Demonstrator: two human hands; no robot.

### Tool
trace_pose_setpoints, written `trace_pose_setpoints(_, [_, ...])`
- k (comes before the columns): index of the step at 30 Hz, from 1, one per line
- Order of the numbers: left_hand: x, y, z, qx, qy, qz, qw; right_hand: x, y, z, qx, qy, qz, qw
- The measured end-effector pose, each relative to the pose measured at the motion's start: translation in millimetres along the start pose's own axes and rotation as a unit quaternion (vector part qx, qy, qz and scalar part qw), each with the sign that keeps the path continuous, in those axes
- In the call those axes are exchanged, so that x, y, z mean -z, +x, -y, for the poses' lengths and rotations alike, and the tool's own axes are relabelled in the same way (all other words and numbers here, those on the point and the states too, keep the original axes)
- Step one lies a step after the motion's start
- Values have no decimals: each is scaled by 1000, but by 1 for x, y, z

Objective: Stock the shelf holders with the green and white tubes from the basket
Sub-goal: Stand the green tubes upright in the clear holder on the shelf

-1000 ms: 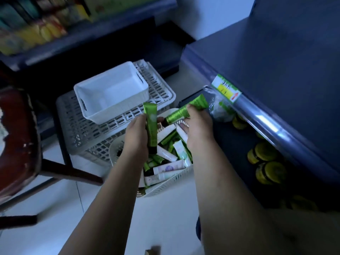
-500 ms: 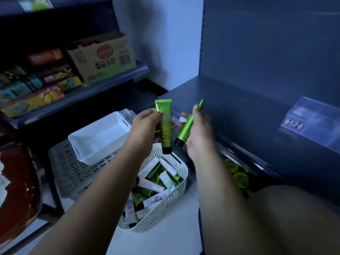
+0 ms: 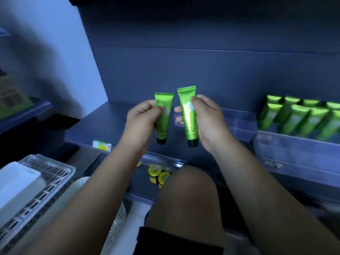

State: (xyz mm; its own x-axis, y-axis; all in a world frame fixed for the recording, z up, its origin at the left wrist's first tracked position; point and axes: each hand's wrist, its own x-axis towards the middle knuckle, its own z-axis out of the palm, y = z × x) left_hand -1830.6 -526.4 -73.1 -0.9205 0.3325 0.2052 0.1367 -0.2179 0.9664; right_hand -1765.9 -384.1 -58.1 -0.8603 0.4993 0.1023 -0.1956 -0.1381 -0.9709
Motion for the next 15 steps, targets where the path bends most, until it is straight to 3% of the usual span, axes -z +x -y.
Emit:
trace_pose_setpoints(5, [-99, -2, -4, -36, 8, 104, 994, 111, -21, 37, 81, -53, -51, 994])
trace_pose_setpoints(12, [-229, -22, 26, -46, -53, 213, 974, 236, -57, 37, 134, 28, -165, 977])
trace_pose_setpoints(15, [-278, -29, 44, -29, -73, 234, 969, 270, -53, 49, 164, -23, -214, 963])
